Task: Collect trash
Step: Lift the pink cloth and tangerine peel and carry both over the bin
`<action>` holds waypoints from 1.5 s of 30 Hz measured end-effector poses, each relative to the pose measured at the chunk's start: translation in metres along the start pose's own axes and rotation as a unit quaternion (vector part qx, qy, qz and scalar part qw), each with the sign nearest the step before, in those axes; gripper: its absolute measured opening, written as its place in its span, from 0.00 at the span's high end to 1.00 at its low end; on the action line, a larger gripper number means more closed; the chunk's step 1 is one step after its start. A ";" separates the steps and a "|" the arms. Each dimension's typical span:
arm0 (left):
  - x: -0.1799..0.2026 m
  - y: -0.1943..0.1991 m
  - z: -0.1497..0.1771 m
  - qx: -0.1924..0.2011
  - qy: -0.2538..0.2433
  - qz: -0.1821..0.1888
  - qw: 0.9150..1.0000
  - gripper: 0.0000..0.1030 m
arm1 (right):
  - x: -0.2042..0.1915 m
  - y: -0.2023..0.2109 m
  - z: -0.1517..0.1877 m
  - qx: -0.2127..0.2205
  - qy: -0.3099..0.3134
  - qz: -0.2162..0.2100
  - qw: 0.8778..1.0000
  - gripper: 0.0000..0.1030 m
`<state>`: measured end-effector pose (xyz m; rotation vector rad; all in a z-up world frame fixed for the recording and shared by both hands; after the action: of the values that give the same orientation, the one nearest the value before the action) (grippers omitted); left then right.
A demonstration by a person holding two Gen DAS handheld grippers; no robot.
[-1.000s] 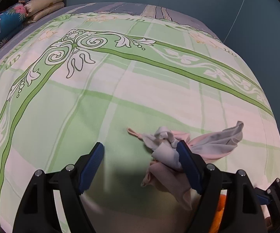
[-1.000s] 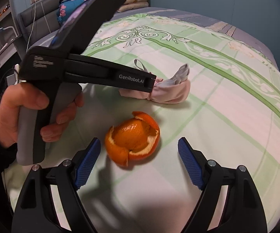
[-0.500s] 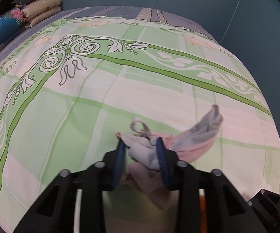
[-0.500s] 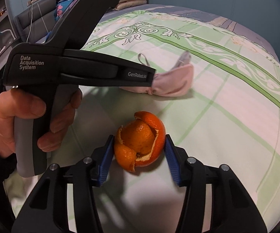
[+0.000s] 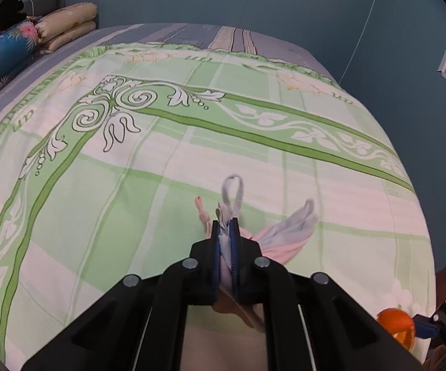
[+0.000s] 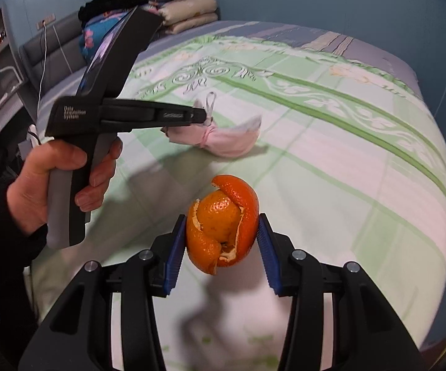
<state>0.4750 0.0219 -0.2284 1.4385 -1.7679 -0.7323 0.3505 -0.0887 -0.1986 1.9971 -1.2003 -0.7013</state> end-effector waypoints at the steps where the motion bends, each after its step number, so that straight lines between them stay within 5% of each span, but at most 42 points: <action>1: 0.002 0.009 0.001 0.006 -0.003 0.001 1.000 0.95 | 0.001 0.013 0.003 0.006 -0.003 0.002 1.000 0.59; 25: 0.089 0.208 0.070 0.113 -0.054 0.077 0.989 0.95 | 0.024 0.206 0.050 0.153 -0.094 0.059 0.982 0.59; 45: 0.224 0.298 0.100 0.162 -0.166 0.151 0.961 0.95 | 0.086 0.308 0.104 0.257 -0.163 0.122 0.945 0.59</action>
<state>0.2016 -0.1352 -0.0059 1.2525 -2.3956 -0.5633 0.1489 -0.2975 -0.0287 2.1313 -1.9564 -0.6549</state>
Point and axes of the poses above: each gripper's, at about its wrist camera, not at the fingertips, and y roughly against the way its jaws point, x to its right, z to its underside, the point moved 6 cm from there along -y, roughly the way its jaws point, and after that the axes turned 2 degrees about -x, right-handed, at the moved point
